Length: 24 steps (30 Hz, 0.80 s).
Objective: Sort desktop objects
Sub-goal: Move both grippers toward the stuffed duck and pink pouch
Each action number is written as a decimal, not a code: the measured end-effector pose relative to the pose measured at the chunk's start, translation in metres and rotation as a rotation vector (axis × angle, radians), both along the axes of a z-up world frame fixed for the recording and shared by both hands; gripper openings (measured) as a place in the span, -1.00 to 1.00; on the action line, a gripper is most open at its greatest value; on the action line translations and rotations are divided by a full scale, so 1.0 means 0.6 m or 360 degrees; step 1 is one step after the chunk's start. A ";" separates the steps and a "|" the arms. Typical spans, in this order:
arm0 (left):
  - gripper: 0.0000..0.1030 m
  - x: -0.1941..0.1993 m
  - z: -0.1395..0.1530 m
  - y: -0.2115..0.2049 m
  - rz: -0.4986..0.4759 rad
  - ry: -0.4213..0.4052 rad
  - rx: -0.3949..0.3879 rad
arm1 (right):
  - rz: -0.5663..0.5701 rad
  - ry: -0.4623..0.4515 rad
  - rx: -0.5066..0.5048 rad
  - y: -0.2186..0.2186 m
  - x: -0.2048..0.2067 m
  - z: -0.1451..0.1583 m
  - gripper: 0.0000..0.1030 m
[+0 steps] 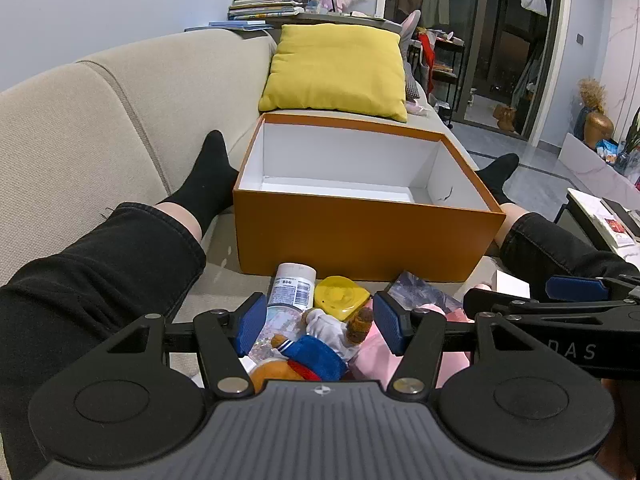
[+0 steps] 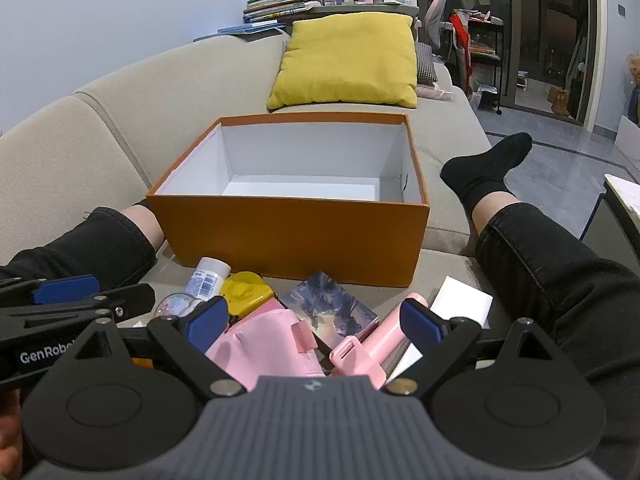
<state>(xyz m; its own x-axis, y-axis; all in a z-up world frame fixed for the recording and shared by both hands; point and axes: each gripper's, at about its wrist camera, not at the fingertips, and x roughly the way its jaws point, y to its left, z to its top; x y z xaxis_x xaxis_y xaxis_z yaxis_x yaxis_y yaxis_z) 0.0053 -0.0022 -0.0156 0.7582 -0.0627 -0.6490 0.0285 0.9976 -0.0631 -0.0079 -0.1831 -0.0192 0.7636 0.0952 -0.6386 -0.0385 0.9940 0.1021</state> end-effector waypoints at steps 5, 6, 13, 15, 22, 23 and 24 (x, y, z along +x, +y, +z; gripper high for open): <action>0.34 0.002 -0.001 0.001 0.0000 0.0020 0.0004 | -0.0001 0.0017 -0.0002 0.000 0.002 -0.002 0.81; 0.33 0.003 0.000 0.001 0.0000 0.0022 0.0007 | -0.0001 0.0019 -0.0002 0.000 0.002 -0.002 0.81; 0.31 0.004 0.001 0.000 -0.0003 0.0038 0.0011 | -0.0001 0.0035 0.0001 0.002 0.005 -0.005 0.81; 0.28 0.005 0.000 -0.001 -0.0007 0.0041 0.0006 | -0.0005 0.0042 0.0000 0.003 0.007 -0.006 0.81; 0.23 0.012 -0.007 0.004 -0.0020 0.0077 -0.0012 | 0.0051 0.0050 0.0048 0.003 0.013 -0.014 0.81; 0.23 0.014 -0.008 0.006 -0.0027 0.0086 -0.0017 | 0.0068 0.0057 0.0061 0.002 0.015 -0.016 0.81; 0.23 0.015 -0.010 0.007 -0.0037 0.0096 -0.0023 | 0.0077 0.0075 0.0072 0.002 0.019 -0.019 0.81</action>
<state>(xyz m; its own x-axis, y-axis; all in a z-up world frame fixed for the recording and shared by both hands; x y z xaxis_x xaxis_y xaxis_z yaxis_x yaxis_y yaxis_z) 0.0141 0.0020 -0.0214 0.7159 -0.0895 -0.6924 0.0473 0.9957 -0.0798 0.0037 -0.1820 -0.0304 0.7265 0.1609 -0.6680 -0.0807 0.9855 0.1495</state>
